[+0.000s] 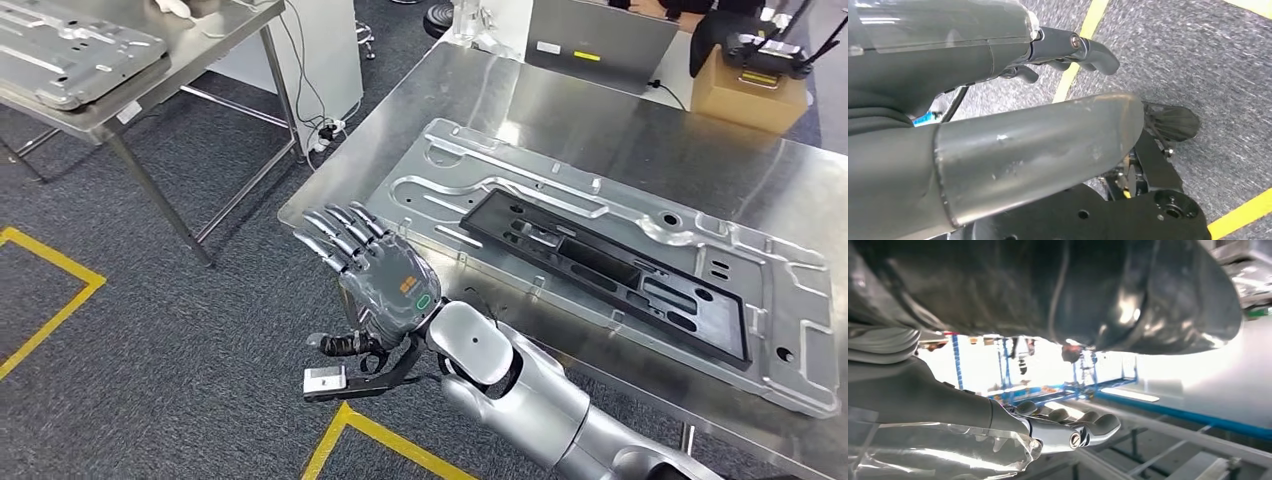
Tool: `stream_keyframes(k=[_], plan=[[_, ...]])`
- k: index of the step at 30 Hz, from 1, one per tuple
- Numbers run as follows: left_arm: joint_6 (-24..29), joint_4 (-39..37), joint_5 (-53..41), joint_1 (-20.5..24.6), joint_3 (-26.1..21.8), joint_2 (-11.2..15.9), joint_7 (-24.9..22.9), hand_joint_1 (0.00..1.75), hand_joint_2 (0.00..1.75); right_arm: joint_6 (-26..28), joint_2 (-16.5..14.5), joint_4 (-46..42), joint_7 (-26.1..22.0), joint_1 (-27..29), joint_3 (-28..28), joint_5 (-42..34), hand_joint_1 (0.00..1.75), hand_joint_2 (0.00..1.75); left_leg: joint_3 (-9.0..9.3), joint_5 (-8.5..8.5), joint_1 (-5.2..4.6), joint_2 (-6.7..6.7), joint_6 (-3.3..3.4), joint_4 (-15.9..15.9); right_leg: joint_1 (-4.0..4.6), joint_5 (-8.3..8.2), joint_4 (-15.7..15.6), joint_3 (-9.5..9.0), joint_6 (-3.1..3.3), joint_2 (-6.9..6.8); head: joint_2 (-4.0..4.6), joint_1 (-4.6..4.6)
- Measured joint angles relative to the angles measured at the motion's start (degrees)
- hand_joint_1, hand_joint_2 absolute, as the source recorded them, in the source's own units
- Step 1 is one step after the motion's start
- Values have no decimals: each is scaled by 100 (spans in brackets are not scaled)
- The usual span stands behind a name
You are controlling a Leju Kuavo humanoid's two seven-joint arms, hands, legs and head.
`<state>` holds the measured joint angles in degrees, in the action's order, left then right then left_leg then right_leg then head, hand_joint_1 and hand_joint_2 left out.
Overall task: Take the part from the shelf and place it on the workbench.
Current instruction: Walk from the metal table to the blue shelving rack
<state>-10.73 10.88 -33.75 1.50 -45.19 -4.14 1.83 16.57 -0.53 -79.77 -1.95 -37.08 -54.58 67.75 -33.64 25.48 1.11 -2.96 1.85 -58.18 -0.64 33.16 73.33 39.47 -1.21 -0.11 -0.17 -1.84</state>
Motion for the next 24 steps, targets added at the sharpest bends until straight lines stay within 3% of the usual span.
stream_keyframes(k=[1, 3, 5, 7, 9, 11, 13, 14, 15, 16, 18, 20, 22, 24], plan=[[0, 0, 0, -1, -1, -1, -1, 0, 0, 1, -1, 11, 0, 0, -9, 1, 0, 0, 5, 8, 8, -78, -13, -13, -20, -237, -347, -145, -1, 47, 0, 0], [1, 0, -8, 3, -2, -3, -2, 0, 0, 9, -1, 23, 1, -1, -18, 2, 0, 0, -4, 22, 18, -220, -62, -40, -54, -548, -1066, -457, 13, 308, 0, -1], [14, 0, -52, 6, -2, -3, -8, 0, 0, 52, 10, 22, 6, 32, -23, 16, 0, 0, -43, 9, 36, -342, -145, -40, -45, -583, -1341, -564, 43, 470, 0, -1], [38, 0, -117, -10, -1, -3, -10, 0, 0, 170, 65, -46, 13, 138, -25, 60, 0, 0, -73, -9, 66, -436, -236, -18, -31, -600, -1385, -582, 109, 357, -1, -2], [63, 0, -163, -24, -1, -6, 4, 0, 0, 336, 207, -190, 12, 305, -25, 108, 0, 0, -145, 97, 59, -221, -283, -167, -42, -626, -1461, -640, 195, 208, -1, -8], [81, 0, -191, -17, -1, -10, 26, 0, 0, 474, 422, -343, 4, 491, -24, 126, 0, 0, -419, 419, 41, 136, -302, -751, -26, -630, -1502, -675, 256, 41, 0, -17], [93, 0, -204, -13, 0, -11, 39, 0, 0, 544, 638, -467, -2, 668, -23, 122, 0, 0, -769, 714, 44, 255, -320, -1471, 8, -610, -1488, -666, 285, -133, 0, -20], [97, 0, -208, -17, 0, -11, 43, 0, 0, 563, 723, -520, -4, 743, -23, 119, 0, 0, -834, 725, 44, 269, -322, -1617, 20, -598, -1478, -662, 291, -213, -1, -20], [103, 0, -208, -23, 0, -11, 44, 0, 0, 579, 794, -571, -8, 801, -23, 116, 0, 0, -780, 626, 42, 282, -315, -1531, 30, -584, -1468, -662, 290, -285, -1, -20], [108, 0, -207, -27, 1, -9, 44, 0, 0, 592, 848, -620, -10, 841, -23, 113, 0, 0, -605, 446, 37, 320, -296, -1220, 38, -570, -1458, -670, 283, -348, -1, -20], [123, 0, -206, -16, 1, -1, 32, 0, 0, 612, 934, -706, -23, 884, -22, 106, 0, 0, -173, 167, -10, 545, -228, -430, 63, -538, -1440, -693, 250, -458, -1, -20], [150, 0, -205, 0, 0, 4, 10, 0, 0, 623, 1004, -765, -46, 914, -20, 87, 0, 0, 14, 102, -65, 665, -154, -60, 90, -517, -1433, -713, 199, -560, -1, -17], [186, 0, -200, -8, -1, 5, -19, 0, 0, 628, 1052, -803, -74, 938, -19, 59, 0, 0, 11, 82, -74, 546, -96, -32, 102, -506, -1444, -736, 149, -662, 0, -14], [214, 0, -193, -22, -1, 2, -52, 0, 0, 634, 1088, -838, -97, 946, -16, 31, 0, 0, 22, 40, -45, 431, -37, 18, 78, -391, -1325, -711, 87, -512, 0, -13]])
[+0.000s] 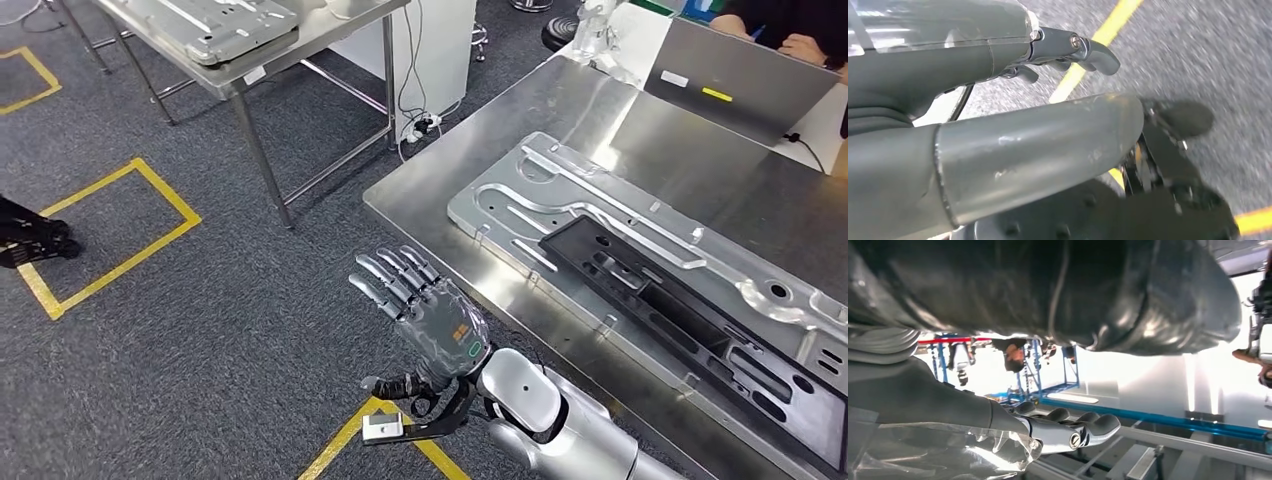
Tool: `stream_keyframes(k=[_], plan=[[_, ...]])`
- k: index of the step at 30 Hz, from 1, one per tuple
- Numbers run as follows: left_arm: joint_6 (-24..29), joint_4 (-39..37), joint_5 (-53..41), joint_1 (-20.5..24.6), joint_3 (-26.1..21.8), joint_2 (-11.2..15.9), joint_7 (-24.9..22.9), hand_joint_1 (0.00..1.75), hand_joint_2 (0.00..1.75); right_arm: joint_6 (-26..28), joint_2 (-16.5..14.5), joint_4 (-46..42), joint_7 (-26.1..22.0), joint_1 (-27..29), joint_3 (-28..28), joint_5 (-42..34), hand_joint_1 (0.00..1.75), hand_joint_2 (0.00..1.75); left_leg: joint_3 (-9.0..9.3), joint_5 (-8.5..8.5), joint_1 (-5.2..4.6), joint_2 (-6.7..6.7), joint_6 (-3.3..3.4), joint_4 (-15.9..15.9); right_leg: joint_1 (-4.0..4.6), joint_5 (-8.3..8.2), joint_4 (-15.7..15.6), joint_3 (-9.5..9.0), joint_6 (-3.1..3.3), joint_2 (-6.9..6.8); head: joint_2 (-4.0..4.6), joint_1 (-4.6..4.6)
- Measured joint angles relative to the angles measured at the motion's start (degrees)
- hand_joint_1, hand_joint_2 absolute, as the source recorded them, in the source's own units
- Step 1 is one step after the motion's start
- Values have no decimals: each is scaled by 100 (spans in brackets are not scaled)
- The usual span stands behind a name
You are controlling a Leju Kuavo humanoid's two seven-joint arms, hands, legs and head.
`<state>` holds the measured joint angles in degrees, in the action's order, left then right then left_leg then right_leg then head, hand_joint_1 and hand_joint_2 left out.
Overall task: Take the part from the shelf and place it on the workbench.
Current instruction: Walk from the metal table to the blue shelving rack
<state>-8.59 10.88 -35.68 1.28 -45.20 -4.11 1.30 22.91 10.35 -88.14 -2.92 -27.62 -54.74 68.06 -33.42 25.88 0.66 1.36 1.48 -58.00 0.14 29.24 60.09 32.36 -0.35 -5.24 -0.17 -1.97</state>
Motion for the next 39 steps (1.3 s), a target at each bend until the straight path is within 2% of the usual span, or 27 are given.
stream_keyframes(k=[1, 3, 4, 5, 6, 7, 9, 11, 13, 14, 16, 18, 20, 21, 22, 23, 24, 26, 27, 29, 31, 33, 35, 36, 37, 38, 39], plan=[[8, 0, 3, 2, -1, -1, -14, 0, 0, 4, 21, -15, -9, 3, 2, -11, 0, 0, 6, -22, 18, -51, 29, 24, -16, 142, 204, 84, -29, 157, 0, 1], [16, 0, 2, 10, -2, -2, -29, 0, 0, 11, 71, -32, -20, 33, 5, -22, 0, 0, -11, -44, 26, -171, 64, 32, -46, 522, 919, 414, -66, 436, 0, 1], [18, 0, 1, 14, -2, -1, -31, 0, 0, 10, 101, -33, -26, 58, 5, -25, 0, 0, -19, -49, 26, -247, 72, 30, -51, 653, 1271, 585, -77, 482, 0, 1], [19, 0, -2, 15, -2, -1, -31, 0, 0, 8, 126, -33, -30, 80, 5, -28, 0, 0, -23, -53, 26, -330, 75, 25, -57, 679, 1475, 691, -84, 499, -1, 0], [20, 0, -6, 15, -2, -1, -31, 0, 0, 5, 145, -34, -33, 92, 5, -33, 0, 0, -23, -54, 27, -412, 74, 18, -64, 587, 1462, 696, -86, 511, -1, 0], [20, 0, -10, 15, -2, -1, -32, 0, 0, -1, 157, -37, -35, 96, 5, -40, 0, 0, -20, -53, 27, -491, 69, 8, -75, 397, 1224, 593, -81, 540, -1, 0], [20, 0, -22, 18, -2, -5, -32, 0, 0, -17, 173, -51, -39, 93, 6, -54, 0, 0, -31, -45, 24, -634, 41, -26, -106, -3, 453, 246, -54, 786, 0, 0], [19, 0, -31, 26, -3, -10, -30, 0, 0, -36, 196, -74, -48, 96, 6, -61, 0, 0, -78, -52, 31, -769, -25, -51, -117, -146, -11, 53, -29, 998, 0, -1], [18, 0, -33, 17, -4, -13, -25, 0, 0, -51, 212, -91, -57, 100, 5, -62, 0, 0, -126, -88, 50, -908, -115, -32, -108, -143, -77, 38, 10, 933, -1, -1], [18, 0, -34, 8, -6, -12, -24, 0, 0, -56, 215, -100, -61, 100, 5, -60, 0, 0, -143, -87, 56, -882, -148, -38, -110, -160, -108, 21, 45, 858, -1, -1], [18, 0, -42, 5, -8, -9, -27, 0, 0, -61, 219, -121, -65, 105, 5, -51, 0, 0, -265, 68, 37, -584, -191, -285, -125, -193, -184, -24, 126, 696, 0, -11], [20, 0, -52, 22, -7, -8, -33, 0, 0, -58, 232, -131, -67, 140, 4, -36, 0, 0, -586, 424, 31, -251, -217, -967, -105, -190, -205, -42, 177, 520, 1, -24], [25, 0, -68, 28, -7, -8, -36, 0, 0, -39, 252, -131, -64, 193, 3, -2, 0, 0, -878, 639, 44, -177, -242, -1570, -83, -169, -191, -38, 191, 335, 1, -24], [27, 0, -79, 22, -8, -7, -37, 0, 0, -23, 260, -131, -61, 212, 3, 27, 0, 0, -885, 598, 48, -163, -247, -1601, -78, -156, -180, -37, 190, 253, 0, -24], [28, 0, -89, 14, -8, -5, -38, 0, 0, -5, 267, -132, -56, 225, 3, 55, 0, 0, -771, 458, 49, -138, -244, -1406, -76, -141, -167, -39, 182, 178, 0, -24], [28, 0, -97, 8, -8, -2, -37, 0, 0, 10, 275, -138, -50, 233, 3, 78, 0, 0, -554, 267, 45, -58, -229, -1023, -73, -121, -151, -48, 168, 109, 0, -24], [28, 0, -101, 11, -9, 0, -33, 0, 0, 25, 286, -149, -47, 243, 4, 91, 0, 0, -330, 136, 19, 83, -205, -626, -59, -98, -136, -56, 146, 46, 1, -24], [25, 0, -106, 24, -10, 5, -23, 0, 0, 52, 320, -178, -43, 264, 7, 98, 0, 0, -64, 13, -28, 265, -140, -121, -24, -62, -114, -72, 95, -65, 0, -19], [23, 0, -108, 25, -13, 6, -19, 0, 0, 64, 339, -190, -44, 275, 8, 101, 0, 0, -53, 30, -52, 269, -113, -76, -7, -55, -116, -81, 70, -117, 0, -17], [19, 0, -113, 11, -20, 6, -15, 0, 0, 78, 369, -214, -46, 295, 9, 107, 0, 0, -61, -5, -38, 129, -59, -43, -9, -36, -123, -109, 16, -190, 0, -16], [14, 0, -117, 7, -29, 4, -16, 0, 0, 94, 414, -243, -47, 315, 13, 113, 0, 0, -43, -47, -4, 6, 8, 13, -38, 133, 72, -53, -42, 28, 0, -14], [13, 0, -118, 15, -36, 3, -16, 0, 0, 110, 478, -266, -48, 359, 16, 124, 0, 0, -42, -75, 12, -123, 51, 39, -68, 494, 705, 232, -78, 372, 0, -13], [15, 0, -118, 21, -40, 3, -19, 0, 0, 118, 541, -272, -49, 432, 16, 134, 0, 0, -54, -83, 8, -282, 62, 35, -79, 730, 1373, 574, -92, 495, 0, -13], [16, 0, -119, 21, -41, 3, -21, 0, 0, 119, 566, -272, -49, 461, 16, 138, 0, 0, -56, -84, 6, -369, 63, 29, -83, 694, 1475, 642, -92, 510, 0, -13], [17, 0, -120, 20, -42, 3, -22, 0, 0, 119, 591, -273, -49, 477, 16, 142, 0, 0, -55, -84, 5, -452, 62, 19, -85, 544, 1344, 601, -85, 522, -1, -13], [18, 0, -125, 18, -43, 3, -24, 0, 0, 120, 611, -279, -49, 482, 17, 145, 0, 0, -53, -81, 6, -534, 58, 4, -88, 317, 1017, 463, -70, 570, -1, -13], [18, -1, -130, 17, -43, 2, -24, 0, 0, 121, 632, -287, -49, 482, 17, 147, 0, 0, -58, -77, 7, -606, 49, -12, -95, 117, 618, 290, -47, 701, 0, -14]])
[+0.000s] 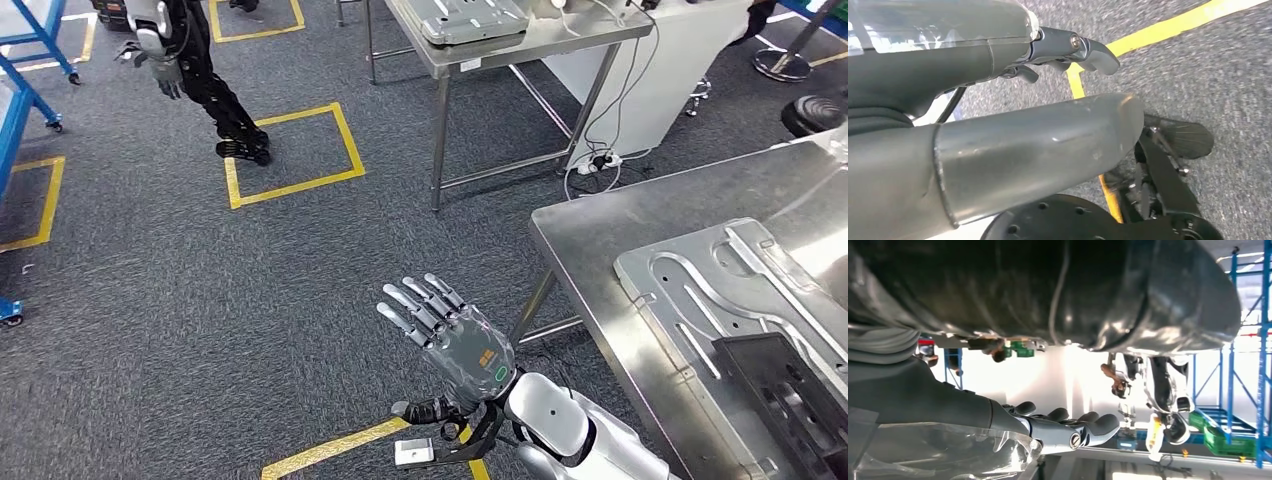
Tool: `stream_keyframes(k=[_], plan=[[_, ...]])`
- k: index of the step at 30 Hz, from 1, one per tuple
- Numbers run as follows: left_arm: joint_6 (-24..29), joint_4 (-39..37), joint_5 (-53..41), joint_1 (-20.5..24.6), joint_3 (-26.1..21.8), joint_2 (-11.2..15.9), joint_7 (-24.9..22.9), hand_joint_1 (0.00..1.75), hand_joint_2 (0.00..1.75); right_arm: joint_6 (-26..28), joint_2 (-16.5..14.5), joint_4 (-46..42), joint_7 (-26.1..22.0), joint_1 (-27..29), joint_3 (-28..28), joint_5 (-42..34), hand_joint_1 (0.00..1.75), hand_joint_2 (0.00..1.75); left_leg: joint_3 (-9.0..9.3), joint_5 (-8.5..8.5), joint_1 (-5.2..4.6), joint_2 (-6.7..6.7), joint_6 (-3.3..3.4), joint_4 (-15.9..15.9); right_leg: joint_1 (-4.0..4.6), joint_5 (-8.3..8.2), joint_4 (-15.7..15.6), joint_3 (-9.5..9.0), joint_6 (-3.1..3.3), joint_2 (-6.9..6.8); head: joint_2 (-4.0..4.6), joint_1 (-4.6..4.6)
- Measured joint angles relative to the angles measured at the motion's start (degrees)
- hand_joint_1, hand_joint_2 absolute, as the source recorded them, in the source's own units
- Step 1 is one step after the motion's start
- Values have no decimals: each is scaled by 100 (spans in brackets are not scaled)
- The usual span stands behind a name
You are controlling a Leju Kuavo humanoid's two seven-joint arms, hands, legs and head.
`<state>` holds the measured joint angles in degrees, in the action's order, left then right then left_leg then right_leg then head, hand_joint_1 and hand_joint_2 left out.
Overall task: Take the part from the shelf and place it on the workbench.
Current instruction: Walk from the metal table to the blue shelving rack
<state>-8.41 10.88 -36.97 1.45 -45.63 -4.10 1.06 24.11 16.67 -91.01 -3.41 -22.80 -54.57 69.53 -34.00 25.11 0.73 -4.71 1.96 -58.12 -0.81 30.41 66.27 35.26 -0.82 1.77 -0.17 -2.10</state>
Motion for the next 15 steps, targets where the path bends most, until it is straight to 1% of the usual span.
stream_keyframes(k=[1, 2, 3, 4, 5, 6, 7, 8, 9, 10, 11, 12, 13, 14, 15], plan=[[1, 0, -4, 3, -1, -1, -1, 0, 0, 1, 21, -10, 0, 1, 1, 2, 0, 0, -14, 4, -2, -72, -19, -22, -6, -145, -351, -146, 16, 126, 0, -1], [1, 0, -7, 6, -1, -2, -1, 0, 0, 1, 36, -21, -1, 3, 2, 2, 0, 0, -37, 1, 0, -132, -48, -36, -5, -223, -584, -241, 28, 224, 0, -1], [2, 0, -7, 5, -2, -3, 0, 0, 0, 2, 48, -32, -2, 5, 3, 2, 0, 0, -62, -7, 9, -190, -84, -39, 1, -229, -680, -274, 37, 275, 0, -1], [3, 0, -7, 0, -2, -3, 3, 0, 0, 2, 52, -45, -3, 6, 4, 2, 0, 0, -82, -23, 21, -253, -128, -29, 14, -236, -698, -277, 45, 225, 0, 0], [5, 0, -8, -8, -4, -1, 8, 0, 0, 2, 55, -63, -4, 5, 8, 1, 0, 0, -96, -34, 32, -290, -164, -19, 9, -254, -724, -292, 73, 155, 0, 1], [8, -1, -8, -14, -5, 0, 14, 0, 0, 3, 60, -81, -4, 5, 14, 1, 0, 0, -113, -13, 29, -228, -192, -46, 1, -273, -765, -317, 112, 83, 1, -1], [10, -1, -8, -15, -6, 1, 21, 0, 0, 7, 66, -101, -4, 5, 20, 0, 0, 0, -168, 64, 21, -94, -211, -160, -8, -293, -808, -344, 155, 2, 1, -4], [11, -1, -8, -10, -7, 2, 25, 0, 0, 12, 73, -116, -4, 9, 26, 0, 0, 0, -272, 202, 10, 85, -224, -389, -16, -307, -847, -366, 191, -82, 1, -8], [11, -1, -8, -2, -7, 1, 28, 0, 0, 17, 79, -124, -4, 19, 28, 0, 0, 0, -426, 382, 6, 267, -237, -721, -1, -308, -858, -377, 213, -165, 1, -11], [13, -1, -8, 5, -7, 1, 28, 0, 0, 21, 85, -131, -4, 33, 29, 0, 0, 0, -608, 560, 12, 365, -254, -1101, 12, -303, -857, -378, 224, -249, 1, -13], [15, -1, -8, 11, -7, 1, 27, 0, 0, 22, 90, -131, -8, 50, 29, 0, 0, 0, -756, 675, 18, 410, -270, -1414, 24, -296, -855, -377, 227, -337, 1, -13], [20, -1, -10, 10, -8, 1, 23, 0, 0, 22, 93, -131, -13, 65, 29, 0, 0, 0, -821, 692, 24, 431, -281, -1560, 32, -287, -851, -378, 227, -423, 1, -12], [26, -1, -14, 4, -8, 1, 15, 0, 0, 20, 94, -132, -19, 73, 29, 0, 0, 0, -769, 601, 27, 452, -286, -1481, 37, -276, -846, -382, 222, -504, 1, -13], [33, -1, -17, -1, -9, 2, 4, 0, 0, 18, 94, -133, -24, 76, 29, 0, 0, 0, -599, 430, 29, 494, -281, -1182, 38, -262, -837, -389, 211, -577, 0, -13], [43, -1, -20, -3, -11, 3, -5, 0, 0, 16, 94, -138, -24, 76, 30, 0, 0, 0, -369, 262, 24, 603, -269, -759, 42, -243, -824, -399, 196, -645, -1, -13]])
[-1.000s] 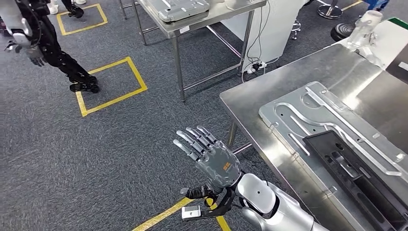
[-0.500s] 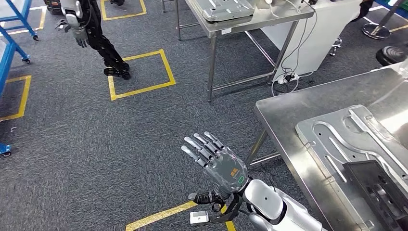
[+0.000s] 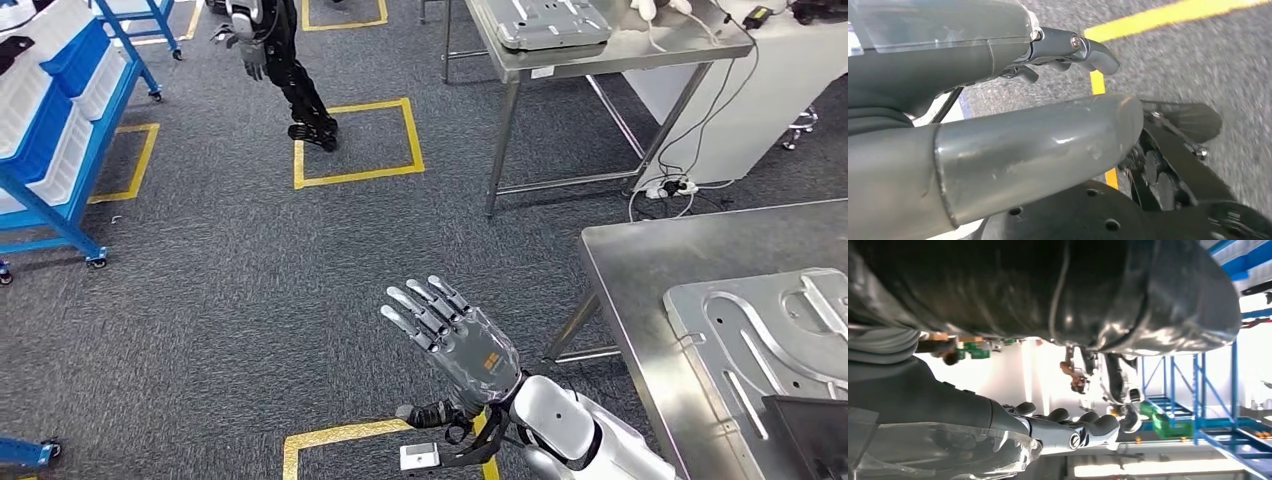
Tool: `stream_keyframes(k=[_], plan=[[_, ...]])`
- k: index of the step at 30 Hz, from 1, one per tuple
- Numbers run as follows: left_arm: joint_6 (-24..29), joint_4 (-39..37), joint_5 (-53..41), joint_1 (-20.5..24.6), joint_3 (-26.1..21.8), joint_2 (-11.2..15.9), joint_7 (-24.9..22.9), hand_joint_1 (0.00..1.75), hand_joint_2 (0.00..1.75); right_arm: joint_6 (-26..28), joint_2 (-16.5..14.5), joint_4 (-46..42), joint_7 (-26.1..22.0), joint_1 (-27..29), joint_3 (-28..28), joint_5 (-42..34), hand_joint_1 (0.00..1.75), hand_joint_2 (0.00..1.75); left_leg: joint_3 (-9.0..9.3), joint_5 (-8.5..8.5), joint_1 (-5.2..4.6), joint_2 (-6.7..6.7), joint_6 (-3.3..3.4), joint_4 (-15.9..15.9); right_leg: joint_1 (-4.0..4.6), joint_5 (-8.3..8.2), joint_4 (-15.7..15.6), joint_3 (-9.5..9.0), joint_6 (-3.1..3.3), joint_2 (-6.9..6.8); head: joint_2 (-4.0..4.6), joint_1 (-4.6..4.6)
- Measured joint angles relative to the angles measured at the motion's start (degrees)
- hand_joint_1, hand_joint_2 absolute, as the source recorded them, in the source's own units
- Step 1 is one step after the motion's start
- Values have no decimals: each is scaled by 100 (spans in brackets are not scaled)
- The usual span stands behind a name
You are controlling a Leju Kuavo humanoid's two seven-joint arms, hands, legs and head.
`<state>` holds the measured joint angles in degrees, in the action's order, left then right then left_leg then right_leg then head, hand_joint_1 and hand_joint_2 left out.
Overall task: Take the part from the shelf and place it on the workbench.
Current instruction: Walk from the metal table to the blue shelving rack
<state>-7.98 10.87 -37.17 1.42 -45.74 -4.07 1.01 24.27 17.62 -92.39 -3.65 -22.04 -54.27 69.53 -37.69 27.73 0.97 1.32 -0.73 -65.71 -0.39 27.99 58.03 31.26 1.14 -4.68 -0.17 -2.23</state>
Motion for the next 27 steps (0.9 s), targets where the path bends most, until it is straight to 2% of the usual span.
stream_keyframes(k=[2, 3, 5, 6, 7, 8, 9, 10, 11, 12, 13, 14, 15, 17, 18, 19, 20, 21, 22, 23, 25, 26, 27], plan=[[15, 1, -1, 15, -7, 2, -10, 0, 0, -4, 1, -14, 0, -4, 4, -2, 0, 0, 336, -181, -42, 197, 60, 616, 27, 39, 26, -15, -49, -116, 0, 2], [19, 1, -1, 20, -14, 3, -11, 0, 0, -7, 2, -21, -1, -5, 7, -4, 0, 0, 387, -187, -66, 236, 95, 728, 38, 52, 32, -20, -77, -169, 1, 4], [20, 2, -1, 15, -37, 3, -11, 0, 0, -13, 3, -37, -3, -9, 14, -14, 0, 0, 376, -203, -85, 117, 168, 751, 46, 58, 18, -41, -138, -274, 1, 4], [20, 1, -1, 6, -50, 1, -8, 0, 0, -16, 7, -49, -4, -10, 24, -19, 0, 0, 383, -223, -74, 52, 199, 781, 33, 86, 34, -54, -170, -241, 1, 6], [19, 1, -1, 2, -63, -1, -4, 0, 0, -18, 15, -66, -4, -12, 37, -25, 0, 0, 395, -245, -59, -6, 235, 812, 21, 158, 110, -34, -196, -129, 0, 6], [19, 1, -1, 4, -73, -2, 2, 0, 0, -18, 25, -84, -4, -9, 51, -29, 0, 0, 409, -267, -41, -61, 267, 843, 9, 293, 301, 42, -213, 38, 0, 8], [18, 1, 1, 8, -81, -4, 9, 0, 0, -15, 44, -98, -4, 6, 61, -32, 0, 0, 409, -282, -35, -117, 289, 855, -10, 477, 619, 185, -223, 237, 0, 8], [18, 2, 3, 15, -87, -5, 16, 0, 0, -10, 69, -111, -7, 32, 65, -29, 0, 0, 402, -289, -38, -180, 307, 856, -15, 668, 1009, 378, -228, 365, 0, 7], [18, 2, 7, 22, -90, -5, 21, 0, 0, -2, 96, -121, -10, 71, 65, -17, 0, 0, 395, -293, -43, -257, 315, 854, -19, 809, 1378, 567, -234, 430, 0, 7], [19, 2, 10, 24, -93, -5, 24, 0, 0, 13, 126, -137, -14, 114, 65, 1, 0, 0, 392, -295, -48, -342, 319, 850, -23, 851, 1611, 696, -238, 455, 0, 6], [20, 2, 13, 23, -96, -4, 26, 0, 0, 31, 152, -158, -21, 150, 65, 21, 0, 0, 392, -295, -50, -426, 320, 842, -25, 779, 1640, 733, -237, 465, 0, 7], [25, 2, 14, 21, -98, -4, 25, 0, 0, 48, 176, -188, -26, 176, 65, 38, 0, 0, 394, -292, -51, -513, 315, 828, -28, 585, 1416, 649, -226, 489, 1, 7], [32, 2, 14, 19, -102, -6, 22, 0, 0, 67, 204, -232, -32, 192, 66, 51, 0, 0, 395, -286, -50, -594, 306, 808, -32, 337, 1027, 486, -208, 569, 1, 7], [46, 1, 9, 22, -106, -20, 13, 0, 0, 101, 272, -327, -43, 215, 67, 64, 0, 0, 367, -273, -53, -735, 266, 762, -43, 23, 308, 179, -169, 841, 1, 7], [52, 1, 5, 23, -109, -27, 9, 0, 0, 118, 304, -378, -52, 230, 67, 73, 0, 0, 342, -273, -45, -792, 237, 747, -40, -16, 139, 112, -159, 935, 1, 7], [57, 1, 2, 20, -113, -33, 3, 0, 0, 132, 328, -420, -61, 243, 67, 81, 0, 0, 318, -280, -32, -852, 200, 745, -32, 6, 98, 99, -150, 956, 1, 9], [64, 1, -2, 14, -117, -36, -1, 0, 0, 143, 344, -464, -68, 252, 68, 89, 0, 0, 302, -293, -15, -918, 161, 756, -21, -3, 80, 92, -139, 895, 0, 10], [69, 1, -2, 6, -122, -37, -5, 0, 0, 150, 357, -501, -73, 256, 70, 96, 0, 0, 290, -296, -7, -925, 130, 755, -29, -18, 50, 74, -111, 826, 0, 9], [76, 0, 1, 0, -126, -39, -9, 0, 0, 156, 372, -536, -74, 260, 73, 99, 0, 0, 270, -267, -15, -836, 105, 718, -38, -35, 9, 48, -77, 753, 0, 8], [83, 0, 12, 1, -129, -40, -10, 0, 0, 162, 387, -567, -74, 268, 75, 102, 0, 0, 207, -176, -26, -676, 87, 586, -47, -53, -33, 23, -42, 672, 0, 5], [96, 0, 41, 18, -146, -45, -4, 0, 0, 179, 433, -611, -74, 308, 78, 106, 0, 0, -78, 173, -35, -313, 60, -23, -33, -61, -75, -5, 6, 494, 0, 1], [101, 1, 50, 27, -158, -48, 2, 0, 0, 186, 455, -622, -75, 335, 79, 107, 0, 0, -264, 355, -27, -228, 42, -412, -21, -54, -74, -6, 16, 399, 1, 0], [108, 2, 49, 31, -172, -50, 9, 0, 0, 194, 479, -627, -75, 362, 80, 107, 0, 0, -403, 461, -18, -190, 27, -712, -13, -46, -72, -7, 17, 307, 1, 0]])
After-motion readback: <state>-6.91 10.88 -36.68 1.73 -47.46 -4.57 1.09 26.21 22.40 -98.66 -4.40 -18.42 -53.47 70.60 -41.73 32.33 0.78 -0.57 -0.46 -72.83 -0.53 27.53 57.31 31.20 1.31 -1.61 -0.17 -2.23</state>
